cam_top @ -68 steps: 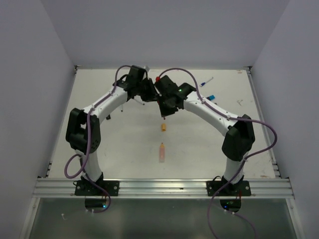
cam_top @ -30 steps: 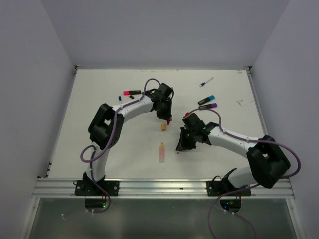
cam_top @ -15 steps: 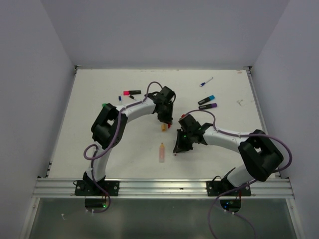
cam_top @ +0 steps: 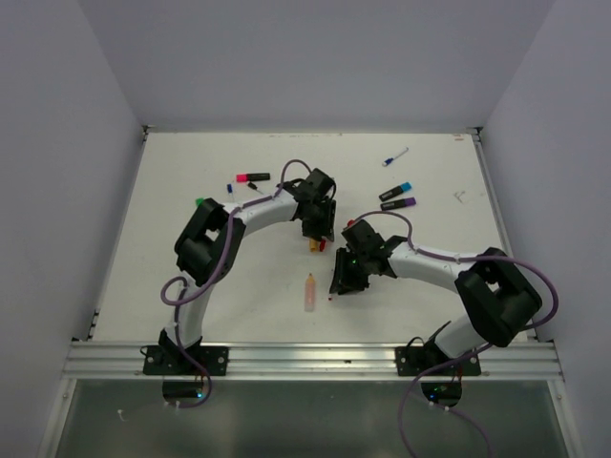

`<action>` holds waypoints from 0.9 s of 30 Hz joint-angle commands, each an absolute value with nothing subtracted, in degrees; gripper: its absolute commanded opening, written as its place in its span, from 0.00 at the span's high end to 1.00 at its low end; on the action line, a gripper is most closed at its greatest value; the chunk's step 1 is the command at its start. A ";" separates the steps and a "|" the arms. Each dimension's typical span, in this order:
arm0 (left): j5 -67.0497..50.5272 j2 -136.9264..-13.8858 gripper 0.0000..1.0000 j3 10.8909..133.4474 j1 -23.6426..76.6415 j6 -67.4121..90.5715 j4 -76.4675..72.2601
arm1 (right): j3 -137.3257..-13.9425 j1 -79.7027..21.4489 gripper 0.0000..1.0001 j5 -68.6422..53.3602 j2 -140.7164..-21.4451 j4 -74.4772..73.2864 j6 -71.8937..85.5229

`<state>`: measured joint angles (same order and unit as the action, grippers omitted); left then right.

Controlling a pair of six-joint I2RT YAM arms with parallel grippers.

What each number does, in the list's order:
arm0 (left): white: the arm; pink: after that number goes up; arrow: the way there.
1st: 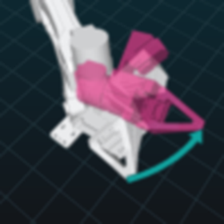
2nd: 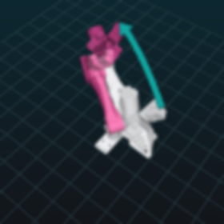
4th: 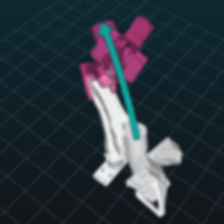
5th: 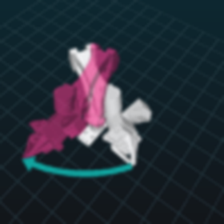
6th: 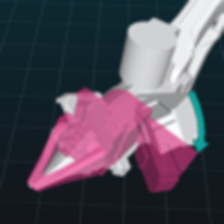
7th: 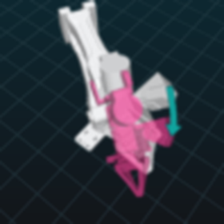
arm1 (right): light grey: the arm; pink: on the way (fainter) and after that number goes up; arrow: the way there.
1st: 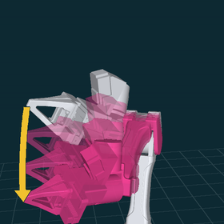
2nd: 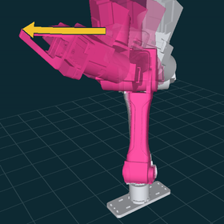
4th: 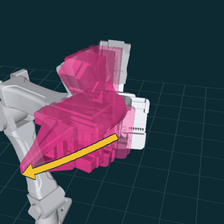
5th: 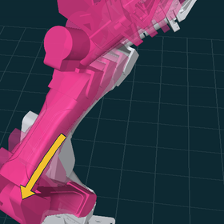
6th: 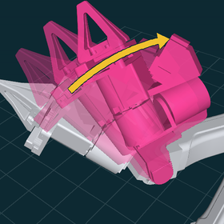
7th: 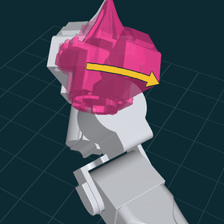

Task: Open the pen caps

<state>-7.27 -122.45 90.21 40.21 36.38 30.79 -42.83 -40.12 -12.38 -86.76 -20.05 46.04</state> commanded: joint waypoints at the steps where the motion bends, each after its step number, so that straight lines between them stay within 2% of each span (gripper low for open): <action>1: -6.24 -121.91 0.55 89.91 40.34 35.60 30.67 | -44.56 -40.43 0.67 -13.88 -86.39 -20.12 45.44; 7: -6.42 -120.41 0.43 93.69 40.34 35.07 32.34 | -47.72 -40.34 0.65 -11.26 -82.80 -24.42 43.51; 11: -5.63 -119.53 0.36 99.03 40.17 34.37 35.23 | -56.04 -39.55 0.63 -7.57 -81.21 -30.92 40.53; 16: -3.96 -117.78 0.29 104.23 38.86 33.75 38.41 | -63.88 -34.11 0.58 -5.37 -80.77 -36.99 39.38; 18: -3.78 -116.72 0.28 104.77 37.45 34.01 38.67 | -66.70 -30.87 0.53 -3.09 -80.86 -37.88 39.20; 24: -5.97 -110.05 0.25 101.43 29.02 33.75 33.58 | -74.08 -22.96 0.51 1.30 -86.47 -38.32 40.34; 27: -6.76 -107.23 0.25 98.89 28.30 31.73 30.68 | -81.63 -20.32 0.50 4.82 -93.93 -38.14 39.03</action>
<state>-5.30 -112.07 100.90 29.26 34.61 34.59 -75.44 -22.20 -0.38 -88.38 -37.36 40.23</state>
